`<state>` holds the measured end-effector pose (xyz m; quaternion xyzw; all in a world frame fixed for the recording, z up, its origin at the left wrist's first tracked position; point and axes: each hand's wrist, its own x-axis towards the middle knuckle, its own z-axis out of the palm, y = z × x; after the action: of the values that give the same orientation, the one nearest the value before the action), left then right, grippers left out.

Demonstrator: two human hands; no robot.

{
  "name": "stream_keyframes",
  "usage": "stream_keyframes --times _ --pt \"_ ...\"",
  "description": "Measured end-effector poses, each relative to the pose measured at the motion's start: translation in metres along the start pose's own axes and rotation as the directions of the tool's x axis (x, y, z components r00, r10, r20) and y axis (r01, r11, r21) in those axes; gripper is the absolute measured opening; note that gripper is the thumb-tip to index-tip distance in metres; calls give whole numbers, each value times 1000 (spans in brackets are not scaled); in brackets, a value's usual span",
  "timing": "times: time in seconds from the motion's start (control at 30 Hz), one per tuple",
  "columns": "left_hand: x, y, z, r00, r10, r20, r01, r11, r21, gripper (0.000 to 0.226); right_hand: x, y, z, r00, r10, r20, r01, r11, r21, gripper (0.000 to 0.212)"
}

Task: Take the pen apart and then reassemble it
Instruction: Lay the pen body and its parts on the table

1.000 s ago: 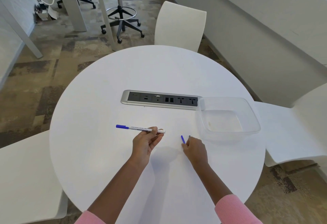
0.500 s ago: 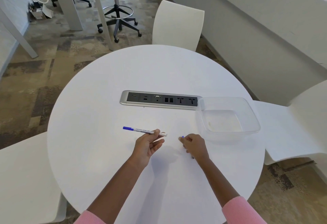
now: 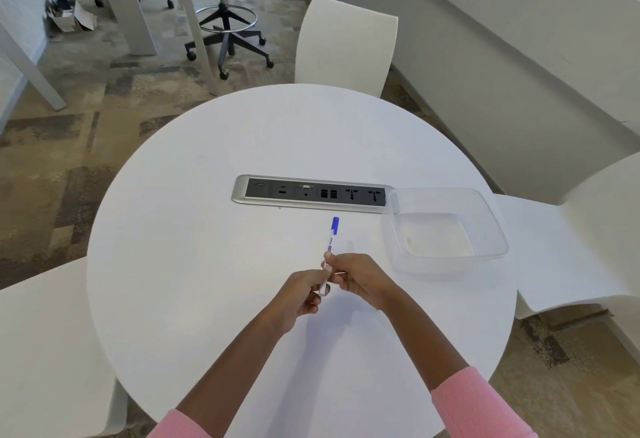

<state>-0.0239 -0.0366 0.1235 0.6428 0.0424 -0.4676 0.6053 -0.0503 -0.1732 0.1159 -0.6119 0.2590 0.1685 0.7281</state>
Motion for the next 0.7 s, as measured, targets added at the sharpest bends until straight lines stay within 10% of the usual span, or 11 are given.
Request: stream_keyframes --times 0.17,0.3,0.5,0.7 --pt "10 -9 -1 984 125 -125 -98 975 202 34 5 5 -1 969 -148 -197 129 986 -106 16" --pt "31 -36 -14 802 463 -378 -150 768 623 25 9 8 -6 877 -328 -350 163 890 -427 13" --pt "56 -60 -42 776 593 -214 5 333 943 61 8 18 -5 772 -512 -376 232 778 -584 12" --pt "72 -79 -57 751 616 -237 90 261 961 64 5 32 3 720 -609 -334 297 704 -645 12"
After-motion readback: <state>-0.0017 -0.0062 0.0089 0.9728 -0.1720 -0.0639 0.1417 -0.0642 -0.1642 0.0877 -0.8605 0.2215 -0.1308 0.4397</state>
